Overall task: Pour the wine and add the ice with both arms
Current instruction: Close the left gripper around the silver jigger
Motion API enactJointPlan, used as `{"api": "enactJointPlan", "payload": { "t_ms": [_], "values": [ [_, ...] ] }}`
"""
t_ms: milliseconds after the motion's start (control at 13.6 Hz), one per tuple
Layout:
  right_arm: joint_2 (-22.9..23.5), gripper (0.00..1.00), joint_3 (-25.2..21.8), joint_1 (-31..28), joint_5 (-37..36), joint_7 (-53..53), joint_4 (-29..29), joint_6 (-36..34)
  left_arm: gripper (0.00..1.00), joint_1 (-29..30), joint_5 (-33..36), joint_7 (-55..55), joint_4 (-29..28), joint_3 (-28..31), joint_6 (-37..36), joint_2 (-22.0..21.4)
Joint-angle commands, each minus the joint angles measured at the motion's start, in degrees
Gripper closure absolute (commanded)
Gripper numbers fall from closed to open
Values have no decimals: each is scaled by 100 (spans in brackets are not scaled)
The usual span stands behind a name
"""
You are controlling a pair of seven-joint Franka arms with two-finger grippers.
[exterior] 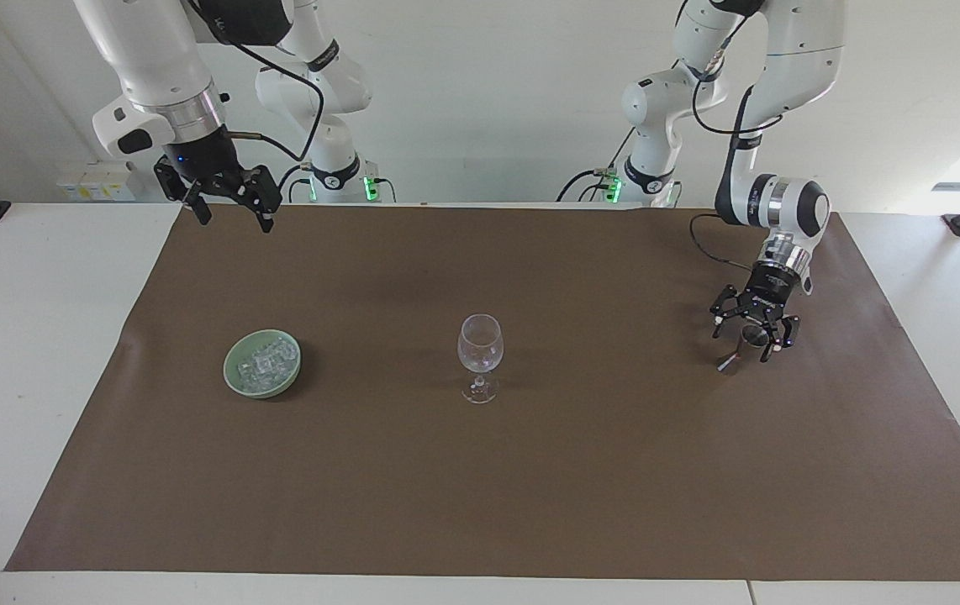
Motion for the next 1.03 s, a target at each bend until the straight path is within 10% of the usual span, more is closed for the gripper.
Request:
{"api": "enactJointPlan", "payload": {
  "t_ms": [0, 958],
  "values": [
    [-109, 0, -27, 17, 19, -129, -129, 26, 0, -241, -388, 172, 47, 54, 166, 57],
    [-109, 0, -27, 17, 19, -129, -129, 26, 49, -118, -380, 137, 47, 63, 140, 110]
  ]
}}
